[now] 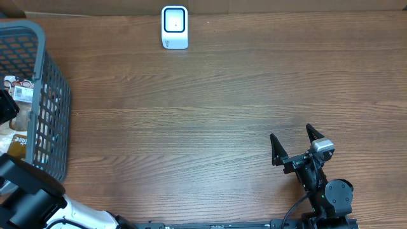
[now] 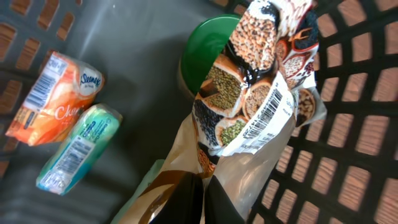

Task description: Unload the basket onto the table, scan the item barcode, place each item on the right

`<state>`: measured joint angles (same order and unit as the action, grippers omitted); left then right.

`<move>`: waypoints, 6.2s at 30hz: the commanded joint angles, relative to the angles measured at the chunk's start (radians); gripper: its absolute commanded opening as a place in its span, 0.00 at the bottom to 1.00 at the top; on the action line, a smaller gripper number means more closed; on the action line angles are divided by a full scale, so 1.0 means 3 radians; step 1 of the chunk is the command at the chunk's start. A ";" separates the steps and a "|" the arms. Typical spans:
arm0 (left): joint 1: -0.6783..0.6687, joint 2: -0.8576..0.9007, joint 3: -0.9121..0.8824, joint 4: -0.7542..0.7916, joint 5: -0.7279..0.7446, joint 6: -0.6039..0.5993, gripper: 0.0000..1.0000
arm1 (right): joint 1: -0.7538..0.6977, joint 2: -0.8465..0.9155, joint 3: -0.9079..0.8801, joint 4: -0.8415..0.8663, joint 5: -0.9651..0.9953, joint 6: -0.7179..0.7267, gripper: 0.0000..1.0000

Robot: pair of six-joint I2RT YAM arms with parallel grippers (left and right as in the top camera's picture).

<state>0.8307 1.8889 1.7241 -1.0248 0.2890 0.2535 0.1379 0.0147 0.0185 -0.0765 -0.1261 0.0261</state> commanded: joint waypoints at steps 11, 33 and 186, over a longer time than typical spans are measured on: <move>0.0000 -0.0214 0.0094 -0.0165 0.0048 -0.0085 0.04 | -0.0014 -0.0039 -0.0034 0.0015 0.0003 -0.0004 1.00; -0.0009 -0.0201 -0.0207 -0.0022 -0.0978 -0.0938 0.04 | -0.0014 -0.0039 -0.0034 0.0015 0.0003 -0.0004 1.00; 0.0603 -0.0150 -0.1443 0.1156 -0.0437 -0.1464 0.28 | -0.0014 -0.0039 -0.0034 0.0015 0.0003 -0.0004 1.00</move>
<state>1.0245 1.8404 1.3018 -0.6861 0.1268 -0.1810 0.1379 0.0147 0.0185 -0.0765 -0.1265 0.0261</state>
